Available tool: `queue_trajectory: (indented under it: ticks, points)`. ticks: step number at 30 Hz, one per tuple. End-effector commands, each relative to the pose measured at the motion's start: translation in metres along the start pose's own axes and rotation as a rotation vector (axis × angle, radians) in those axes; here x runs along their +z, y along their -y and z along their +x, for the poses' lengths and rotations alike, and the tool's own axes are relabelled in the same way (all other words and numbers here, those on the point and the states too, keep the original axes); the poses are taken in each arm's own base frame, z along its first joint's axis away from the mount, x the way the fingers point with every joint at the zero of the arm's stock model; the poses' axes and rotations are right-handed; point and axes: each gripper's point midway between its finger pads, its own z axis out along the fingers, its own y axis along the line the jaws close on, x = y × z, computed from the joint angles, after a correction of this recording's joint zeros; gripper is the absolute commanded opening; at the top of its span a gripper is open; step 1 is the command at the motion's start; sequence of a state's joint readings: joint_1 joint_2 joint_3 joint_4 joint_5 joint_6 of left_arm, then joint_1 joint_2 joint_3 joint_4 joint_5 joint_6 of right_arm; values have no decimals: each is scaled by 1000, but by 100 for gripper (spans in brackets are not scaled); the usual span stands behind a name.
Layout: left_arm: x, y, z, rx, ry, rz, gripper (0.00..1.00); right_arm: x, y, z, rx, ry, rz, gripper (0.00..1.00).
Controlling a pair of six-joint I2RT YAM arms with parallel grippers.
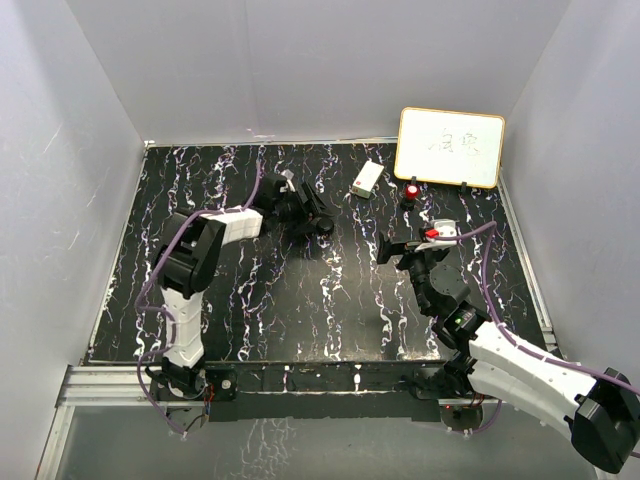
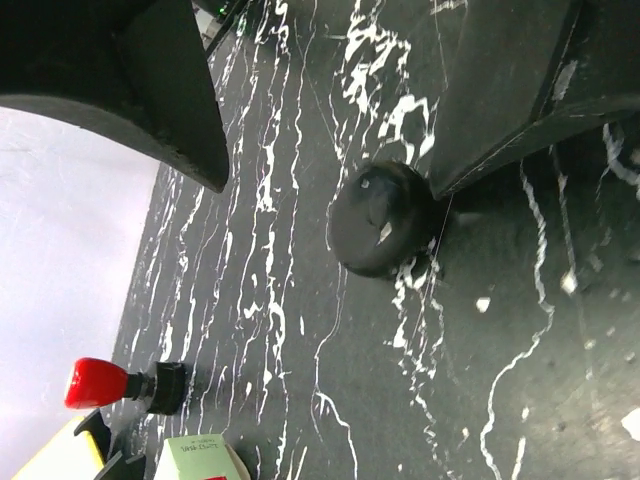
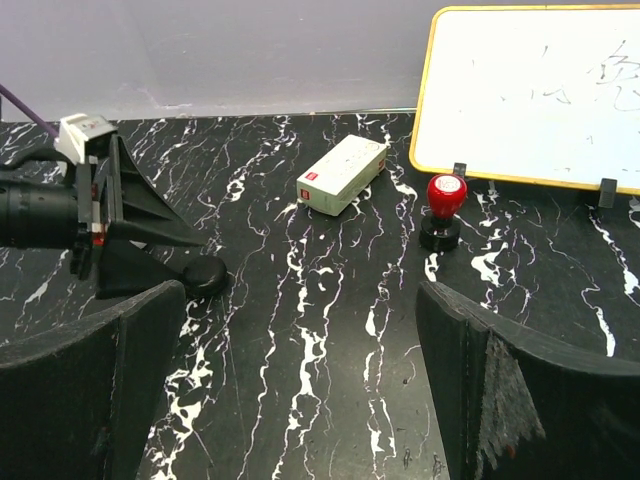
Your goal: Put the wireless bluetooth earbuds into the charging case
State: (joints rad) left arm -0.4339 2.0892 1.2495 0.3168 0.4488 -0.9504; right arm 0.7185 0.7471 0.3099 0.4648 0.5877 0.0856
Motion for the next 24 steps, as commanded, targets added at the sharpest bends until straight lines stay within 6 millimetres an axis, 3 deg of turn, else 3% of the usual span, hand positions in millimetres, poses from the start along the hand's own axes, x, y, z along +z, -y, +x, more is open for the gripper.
queue_trajectory:
  ticks: [1,5,11,12,18,24]
  points:
    - [-48,18,-9,100,72,-87,85,1,-5,-14,41,25,-20,98]
    - [-89,33,-15,161,143,-120,98,-1,-6,-10,45,9,-25,98]
    - [-158,42,-16,263,254,-192,99,-4,-5,-4,59,-20,-26,98]
    - [-171,41,-17,276,286,-212,99,-2,-7,-19,88,1,-19,98]
    - [-262,36,-20,345,516,-303,99,-9,28,-8,181,-80,218,98]
    - [-314,26,-19,348,658,-376,99,-15,28,-2,233,-117,223,98]
